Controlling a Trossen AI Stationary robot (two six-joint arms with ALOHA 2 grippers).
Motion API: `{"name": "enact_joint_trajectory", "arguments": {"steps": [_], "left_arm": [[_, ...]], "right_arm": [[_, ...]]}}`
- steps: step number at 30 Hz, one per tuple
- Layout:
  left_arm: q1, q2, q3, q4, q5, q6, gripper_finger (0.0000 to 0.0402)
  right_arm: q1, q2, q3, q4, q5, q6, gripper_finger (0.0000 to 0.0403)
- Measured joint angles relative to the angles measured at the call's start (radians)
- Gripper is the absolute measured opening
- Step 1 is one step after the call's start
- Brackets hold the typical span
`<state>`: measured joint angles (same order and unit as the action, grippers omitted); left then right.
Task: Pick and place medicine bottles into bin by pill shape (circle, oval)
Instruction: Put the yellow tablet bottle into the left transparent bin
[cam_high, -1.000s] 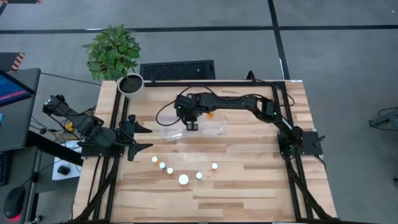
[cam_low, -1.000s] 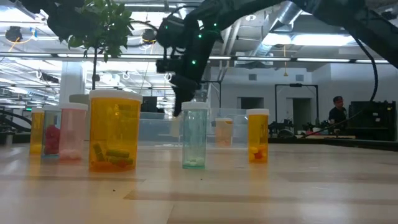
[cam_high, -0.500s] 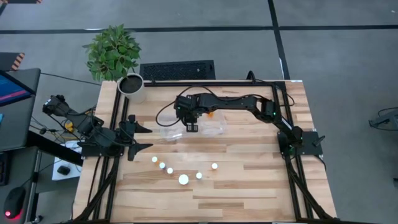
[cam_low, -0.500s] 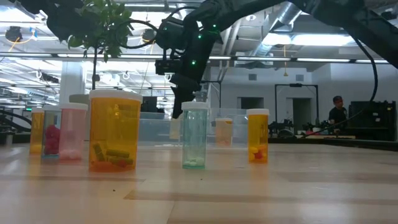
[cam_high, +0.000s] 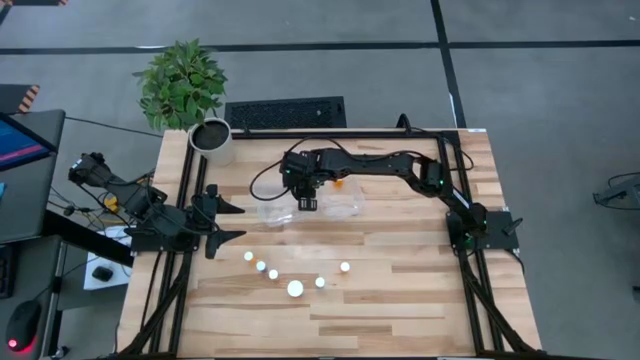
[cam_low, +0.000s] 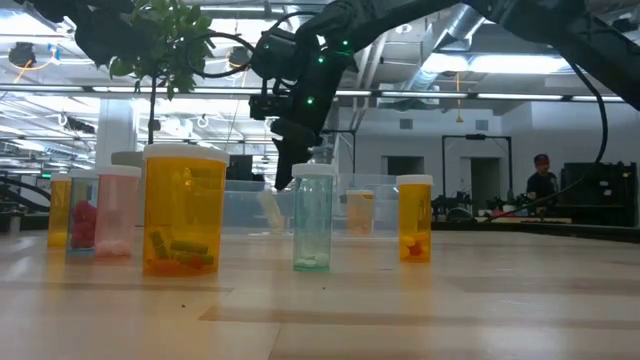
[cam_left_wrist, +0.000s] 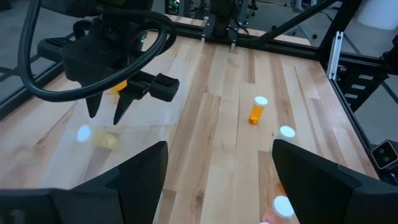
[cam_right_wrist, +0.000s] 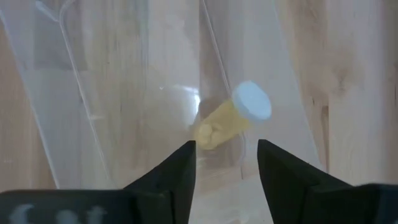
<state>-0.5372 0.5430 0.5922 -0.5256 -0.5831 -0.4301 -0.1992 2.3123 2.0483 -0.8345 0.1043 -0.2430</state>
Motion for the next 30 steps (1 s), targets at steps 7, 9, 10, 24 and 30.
{"name": "enact_joint_trajectory", "arguments": {"steps": [7, 9, 10, 24, 30], "left_arm": [[0.0, 0.0, 0.0, 0.0, 0.0, 0.0, 0.0283], [0.0, 0.0, 0.0, 0.0, 0.0, -0.001, 0.0283], [0.0, 0.0, 0.0, 0.0, 0.0, -0.001, 0.0283], [0.0, 0.0, 0.0, -0.008, 0.002, -0.01, 0.0283], [0.0, 0.0, 0.0, -0.01, 0.002, -0.012, 0.0283]], "right_arm": [[0.001, -0.005, 0.0, -0.004, 0.0, 0.0, 0.0175], [0.007, -0.016, 0.005, -0.012, -0.004, 0.0, 0.0173], [0.009, -0.026, 0.012, -0.023, -0.01, 0.002, 0.0172], [0.058, 0.019, 0.024, 0.167, -0.029, 0.011, 0.0165], [0.03, 0.055, 0.022, 0.164, -0.03, 0.041, 0.0162]]}}
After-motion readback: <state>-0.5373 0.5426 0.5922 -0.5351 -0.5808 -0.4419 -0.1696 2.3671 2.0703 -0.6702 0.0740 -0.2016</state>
